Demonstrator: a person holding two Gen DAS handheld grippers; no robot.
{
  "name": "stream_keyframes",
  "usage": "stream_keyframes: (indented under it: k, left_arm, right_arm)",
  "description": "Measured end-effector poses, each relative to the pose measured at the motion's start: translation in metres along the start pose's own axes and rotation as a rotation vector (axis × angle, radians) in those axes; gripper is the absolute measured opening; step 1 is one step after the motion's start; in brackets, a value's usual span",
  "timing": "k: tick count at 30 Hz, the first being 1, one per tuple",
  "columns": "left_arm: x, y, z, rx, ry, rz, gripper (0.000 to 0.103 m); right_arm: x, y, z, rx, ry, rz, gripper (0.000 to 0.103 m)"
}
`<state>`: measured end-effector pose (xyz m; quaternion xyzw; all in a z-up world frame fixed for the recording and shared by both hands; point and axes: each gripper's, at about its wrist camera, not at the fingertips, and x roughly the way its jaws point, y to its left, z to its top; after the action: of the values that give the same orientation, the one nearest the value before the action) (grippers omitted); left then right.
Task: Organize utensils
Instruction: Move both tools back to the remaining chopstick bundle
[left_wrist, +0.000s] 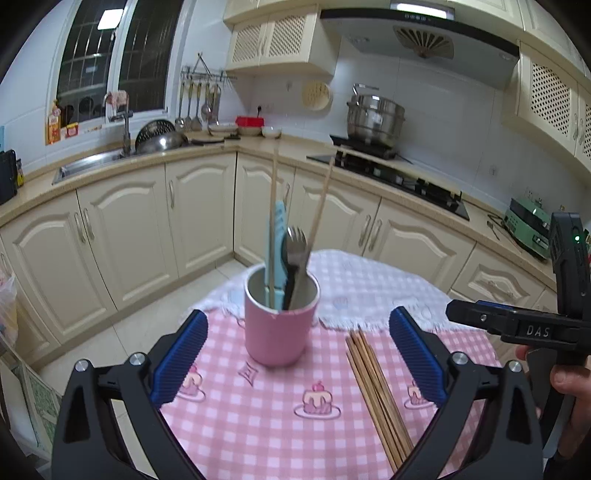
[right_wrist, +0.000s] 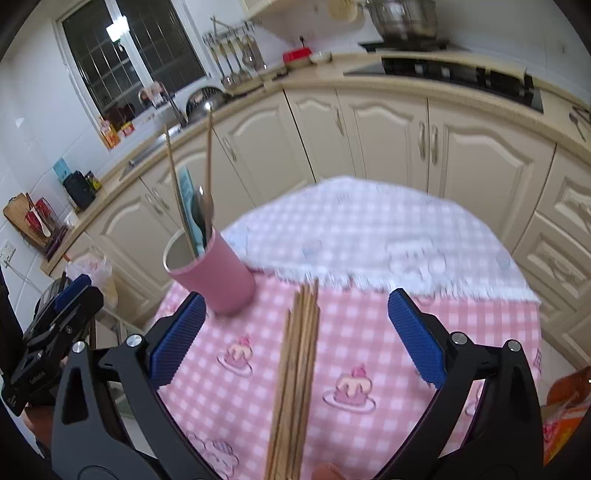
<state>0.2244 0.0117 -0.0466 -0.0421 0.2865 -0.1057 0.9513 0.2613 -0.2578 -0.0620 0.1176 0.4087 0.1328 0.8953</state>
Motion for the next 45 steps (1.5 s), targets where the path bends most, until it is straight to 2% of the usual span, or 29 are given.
stream_keyframes:
  k: [13, 22, 26, 35, 45]
  left_arm:
    - [0.035, -0.020, -0.034, 0.003, 0.175, 0.002, 0.097]
    - [0.087, -0.027, -0.074, 0.010, 0.409, 0.039, 0.097]
    - [0.103, -0.031, -0.090, 0.014, 0.478, 0.039, 0.097]
    - [0.126, -0.049, -0.109, 0.056, 0.556, 0.065, 0.097]
    - [0.140, -0.064, -0.107, 0.077, 0.552, 0.100, 0.097]
  right_arm:
    - [0.014, -0.034, -0.023, 0.037, 0.125, -0.018, 0.097]
    - [0.034, -0.047, -0.043, 0.038, 0.214, -0.027, 0.097]
    - [0.037, -0.056, -0.049, 0.046, 0.235, -0.030, 0.097]
    - [0.045, -0.074, -0.057, 0.062, 0.265, -0.025, 0.097]
    - [0.051, -0.081, -0.063, 0.066, 0.283, -0.022, 0.097]
